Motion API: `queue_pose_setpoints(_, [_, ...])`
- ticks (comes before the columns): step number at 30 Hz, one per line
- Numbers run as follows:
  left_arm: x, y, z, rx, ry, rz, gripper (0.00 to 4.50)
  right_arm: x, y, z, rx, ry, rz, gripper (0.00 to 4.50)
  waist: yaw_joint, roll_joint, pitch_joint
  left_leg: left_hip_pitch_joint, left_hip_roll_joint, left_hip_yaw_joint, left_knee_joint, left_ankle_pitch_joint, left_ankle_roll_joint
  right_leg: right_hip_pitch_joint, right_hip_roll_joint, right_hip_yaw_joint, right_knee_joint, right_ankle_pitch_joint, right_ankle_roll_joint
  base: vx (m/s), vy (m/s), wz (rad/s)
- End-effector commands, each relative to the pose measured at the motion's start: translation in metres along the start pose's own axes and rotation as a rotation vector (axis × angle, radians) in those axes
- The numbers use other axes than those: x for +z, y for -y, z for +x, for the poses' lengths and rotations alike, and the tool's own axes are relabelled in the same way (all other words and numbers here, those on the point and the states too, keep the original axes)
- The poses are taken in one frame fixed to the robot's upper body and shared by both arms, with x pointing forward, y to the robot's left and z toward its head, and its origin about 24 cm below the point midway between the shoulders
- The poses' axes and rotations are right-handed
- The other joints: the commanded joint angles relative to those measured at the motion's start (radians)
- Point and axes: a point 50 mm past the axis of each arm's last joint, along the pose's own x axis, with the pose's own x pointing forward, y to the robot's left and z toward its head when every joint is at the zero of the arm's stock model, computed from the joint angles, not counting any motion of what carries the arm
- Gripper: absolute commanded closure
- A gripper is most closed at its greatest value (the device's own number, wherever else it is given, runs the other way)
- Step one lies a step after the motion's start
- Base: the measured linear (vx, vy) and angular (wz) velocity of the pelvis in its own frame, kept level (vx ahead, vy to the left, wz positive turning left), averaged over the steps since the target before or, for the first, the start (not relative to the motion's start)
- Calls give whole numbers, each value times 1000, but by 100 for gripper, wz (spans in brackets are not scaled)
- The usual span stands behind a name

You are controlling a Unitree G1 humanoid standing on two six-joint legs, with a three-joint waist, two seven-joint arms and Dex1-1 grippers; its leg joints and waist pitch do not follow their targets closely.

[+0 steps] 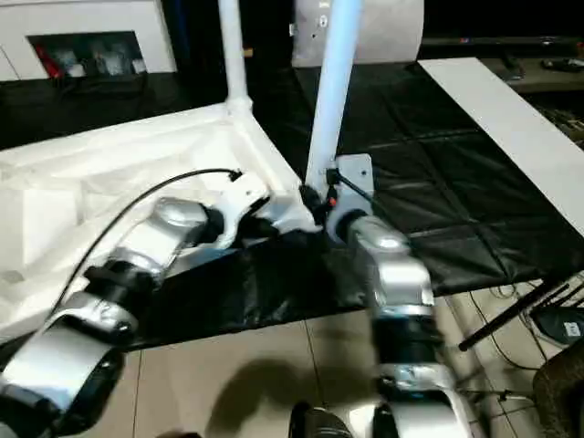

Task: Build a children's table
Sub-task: Rotate leg to tighten

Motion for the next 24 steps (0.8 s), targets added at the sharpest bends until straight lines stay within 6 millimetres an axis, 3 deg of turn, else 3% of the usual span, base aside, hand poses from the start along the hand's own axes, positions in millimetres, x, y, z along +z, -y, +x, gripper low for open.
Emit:
queue_pose_setpoints(1, [39, 7, 6, 33, 127, 43, 450, -15, -47, 7, 190, -58, 28, 161, 3, -5, -87, -8, 8, -6, -58, -31, 153, 84, -62, 54, -62, -344, -93, 0, 0, 0])
queue_pose_setpoints(5, [35, 5, 3, 27, 120, 66, 450, -10, -35, 1, 172, -12, 16, 129, 9, -2, -91, -10, 11, -5, -54, 39, 206, 85, -64, 60, -45, -234, -149, 0, 0, 0])
queue_pose_setpoints(9, [28, 4, 0, 0, 127, 101, 450, -3, -17, -9, 201, 37, -28, 86, 10, -1, -88, -7, 13, -3, -55, 18, 219, 86, -64, 59, -50, -257, -157, 0, 0, 0])
queue_pose_setpoints(11, [26, 4, -1, -12, 131, 113, 450, -1, -13, -12, 217, 47, -43, 86, 14, -1, -92, -10, 15, -5, -52, 41, 237, 88, -64, 61, -41, -215, -163, 0, 0, 0])
queue_pose_setpoints(17, [26, 4, -1, -12, 131, 113, 450, -1, -13, -12, 217, 47, -43, 86, 12, -1, -88, -8, 14, -3, -55, 16, 208, 84, -64, 61, -49, -273, -158, 0, 0, 0])
queue_pose_setpoints(18, [23, 4, -2, -27, 128, 112, 450, 1, -9, -15, 245, 57, -63, 54, 11, -2, -88, -8, 15, -3, -55, 16, 207, 84, -64, 61, -49, -270, -158, 0, 0, 0])
queue_pose_setpoints(19, [15, 5, -7, -104, 132, 164, 450, 3, 8, -29, 344, 43, -143, 47, 18, -3, -86, -8, 11, -6, -56, 17, 214, 90, -60, 59, -53, -265, -147, 0, 0, 0])
queue_pose_setpoints(20, [15, 5, -7, -104, 132, 164, 450, 3, 8, -29, 344, 43, -143, 47, 15, -7, -86, -11, 11, -3, -54, 13, 226, 93, -58, 61, -49, -252, -143, 0, 0, 0])
queue_pose_setpoints(21, [2, 9, -17, -261, 125, 255, 450, 6, 30, -50, 513, -13, -255, 47, 22, 1, -88, -9, 14, -7, -53, 12, 247, 90, -65, 61, -44, -237, -145, 0, 0, 0])
queue_pose_setpoints(22, [-4, 11, -21, -332, 106, 286, 450, 7, 38, -57, 578, -43, -304, 47, 21, -8, -85, -11, 15, -4, -52, 4, 269, 93, -64, 64, -47, -238, -139, 0, 0, 0])
queue_pose_setpoints(24, [-8, 12, -25, -387, 80, 318, 450, 8, 42, -61, 621, -61, -335, 47, 22, -9, -85, -12, 16, -4, -52, 1, 272, 92, -66, 66, -44, -244, -141, 0, 0, 0])
